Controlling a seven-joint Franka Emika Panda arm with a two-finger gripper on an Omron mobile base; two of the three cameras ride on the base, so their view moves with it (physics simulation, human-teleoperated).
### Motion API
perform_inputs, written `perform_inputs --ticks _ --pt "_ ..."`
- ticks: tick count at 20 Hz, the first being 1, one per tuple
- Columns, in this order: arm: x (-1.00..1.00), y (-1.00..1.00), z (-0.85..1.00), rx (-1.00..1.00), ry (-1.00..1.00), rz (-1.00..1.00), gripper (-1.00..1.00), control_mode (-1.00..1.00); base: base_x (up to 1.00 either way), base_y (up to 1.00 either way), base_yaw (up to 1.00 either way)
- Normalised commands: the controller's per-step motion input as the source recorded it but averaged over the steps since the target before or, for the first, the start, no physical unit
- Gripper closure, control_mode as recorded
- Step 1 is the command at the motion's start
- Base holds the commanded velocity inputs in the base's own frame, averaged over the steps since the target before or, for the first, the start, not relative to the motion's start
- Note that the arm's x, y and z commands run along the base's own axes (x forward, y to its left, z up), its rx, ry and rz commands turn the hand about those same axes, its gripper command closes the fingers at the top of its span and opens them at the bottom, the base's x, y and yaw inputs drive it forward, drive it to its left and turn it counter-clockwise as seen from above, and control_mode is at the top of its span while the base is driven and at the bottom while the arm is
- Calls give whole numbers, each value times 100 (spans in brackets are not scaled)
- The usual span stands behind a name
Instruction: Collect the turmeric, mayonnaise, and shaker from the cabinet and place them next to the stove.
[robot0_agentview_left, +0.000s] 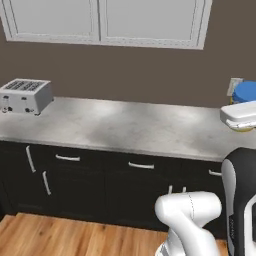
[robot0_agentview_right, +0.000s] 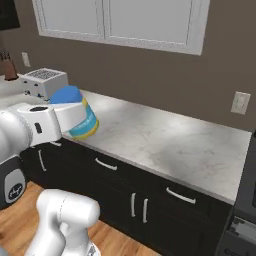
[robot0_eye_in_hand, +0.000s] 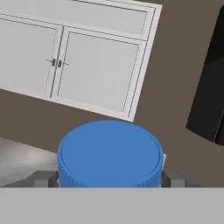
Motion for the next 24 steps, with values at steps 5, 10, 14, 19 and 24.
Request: perform_inputs --ticks 5,10,14,19,24 --pt "0 0 0 0 0 0 100 100 2 -61 -29" --pt "0 0 0 0 0 0 100 100 20 -64 -20" --pt "0 0 0 0 0 0 100 100 33 -61 -13" --pt "0 0 0 0 0 0 100 100 43 -51 -7" --pt "0 0 0 0 0 0 100 100 44 -57 -3"
